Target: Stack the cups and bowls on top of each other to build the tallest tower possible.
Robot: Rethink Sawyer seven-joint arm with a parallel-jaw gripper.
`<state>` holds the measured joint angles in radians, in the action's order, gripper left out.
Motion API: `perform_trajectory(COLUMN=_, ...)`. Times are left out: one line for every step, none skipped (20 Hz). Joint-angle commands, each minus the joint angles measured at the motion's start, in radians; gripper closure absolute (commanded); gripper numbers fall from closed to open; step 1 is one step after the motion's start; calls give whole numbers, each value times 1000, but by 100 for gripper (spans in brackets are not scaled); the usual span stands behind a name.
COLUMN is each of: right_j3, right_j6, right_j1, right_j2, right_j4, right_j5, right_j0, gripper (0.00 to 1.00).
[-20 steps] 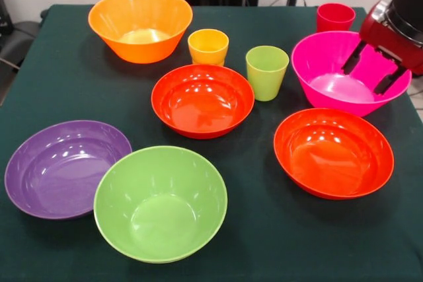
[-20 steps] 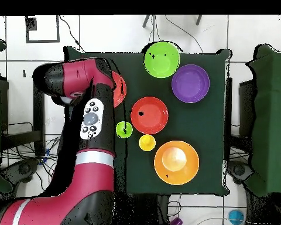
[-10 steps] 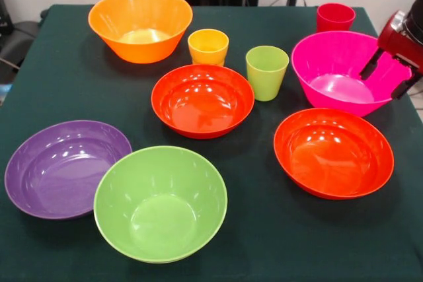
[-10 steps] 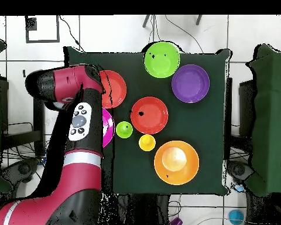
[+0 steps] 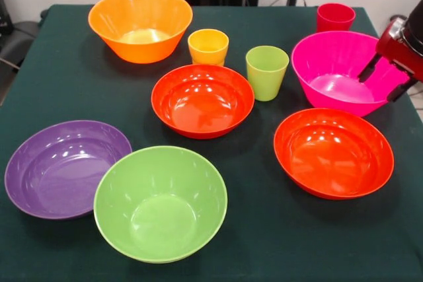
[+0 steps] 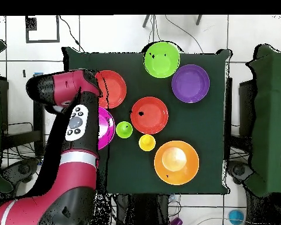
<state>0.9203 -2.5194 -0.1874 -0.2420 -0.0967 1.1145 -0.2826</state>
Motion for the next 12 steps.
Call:
perform_trajectory(right_j3=24, right_j6=-230, right_j1=24, right_j2=23, right_j4=-22, right_j5=-66, right_j0=-6, gripper=0)
perform_trajectory(right_j3=22, right_j6=-229, right_j1=26, right_j2=20, right_j4=-25, right_j5=-66, right_j0=-6, gripper=0)
perform_trajectory(right_j3=22, right_j6=-230, right_j1=27, right_j2=17, right_j4=-29, right_j5=-65, right_j0=-8, gripper=0)
perform_trajectory(right_j3=21, right_j6=-230, right_j1=28, right_j2=14, right_j4=-32, right_j5=-65, right_j0=-9, gripper=0)
perform_trajectory(right_j3=18, right_j6=-232, right_j1=30, right_j2=11, right_j4=-35, right_j5=-63, right_j0=-12, gripper=0)
perform_trajectory(right_j3=22, right_j6=-235, right_j1=28, right_j2=7, right_j4=-39, right_j5=-64, right_j0=-16, gripper=0)
perform_trajectory(right_j3=12, right_j6=-239, right_j1=34, right_j2=4, right_j4=-42, right_j5=-60, right_j0=-17, gripper=0)
perform_trajectory(right_j3=3, right_j6=-242, right_j1=41, right_j2=0, right_j4=-45, right_j5=-57, right_j0=-19, gripper=0)
perform_trajectory(right_j3=0, right_j6=-246, right_j1=44, right_j2=-2, right_j4=-49, right_j5=-56, right_j0=-22, gripper=0)
perform_trajectory(right_j3=-4, right_j6=-247, right_j1=47, right_j2=-6, right_j4=-53, right_j5=-55, right_j0=-23, gripper=0)
perform_trajectory(right_j3=-8, right_j6=-248, right_j1=50, right_j2=-9, right_j4=-56, right_j5=-54, right_j0=-25, gripper=0)
perform_trajectory(right_j3=-7, right_j6=-244, right_j1=50, right_j2=-13, right_j4=-60, right_j5=-54, right_j0=-23, gripper=0)
